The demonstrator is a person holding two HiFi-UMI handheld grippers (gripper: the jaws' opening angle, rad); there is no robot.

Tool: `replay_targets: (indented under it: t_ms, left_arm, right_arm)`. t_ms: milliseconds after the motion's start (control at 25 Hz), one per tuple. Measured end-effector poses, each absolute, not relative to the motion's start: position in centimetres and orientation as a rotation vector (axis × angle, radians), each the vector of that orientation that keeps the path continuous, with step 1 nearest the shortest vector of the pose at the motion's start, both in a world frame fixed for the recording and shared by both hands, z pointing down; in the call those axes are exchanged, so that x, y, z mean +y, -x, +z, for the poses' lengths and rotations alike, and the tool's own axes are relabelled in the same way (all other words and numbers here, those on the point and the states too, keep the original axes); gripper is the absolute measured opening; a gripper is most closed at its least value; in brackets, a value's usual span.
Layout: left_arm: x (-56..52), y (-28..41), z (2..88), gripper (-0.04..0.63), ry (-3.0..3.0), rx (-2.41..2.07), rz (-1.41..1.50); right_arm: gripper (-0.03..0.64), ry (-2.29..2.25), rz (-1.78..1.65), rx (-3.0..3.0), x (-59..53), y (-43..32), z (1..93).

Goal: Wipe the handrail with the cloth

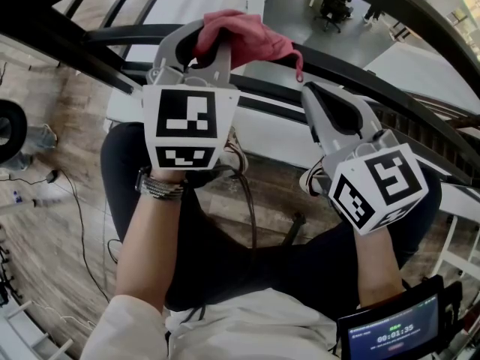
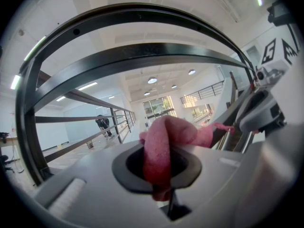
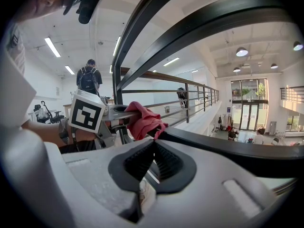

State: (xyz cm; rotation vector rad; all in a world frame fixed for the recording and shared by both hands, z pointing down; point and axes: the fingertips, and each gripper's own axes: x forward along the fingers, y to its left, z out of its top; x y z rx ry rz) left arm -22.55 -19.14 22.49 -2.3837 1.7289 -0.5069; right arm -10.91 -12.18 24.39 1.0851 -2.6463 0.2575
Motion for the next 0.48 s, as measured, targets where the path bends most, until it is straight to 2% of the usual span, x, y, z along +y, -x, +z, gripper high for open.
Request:
replay_targets:
  t_ms: [480]
  left_arm:
    - [-19.01,21.75,22.36,0.028,2.389,1.707,-0.509]
  right_arm:
    - [0.002,-1.090,0.257,-2.644,-12.17,10.65,24.42]
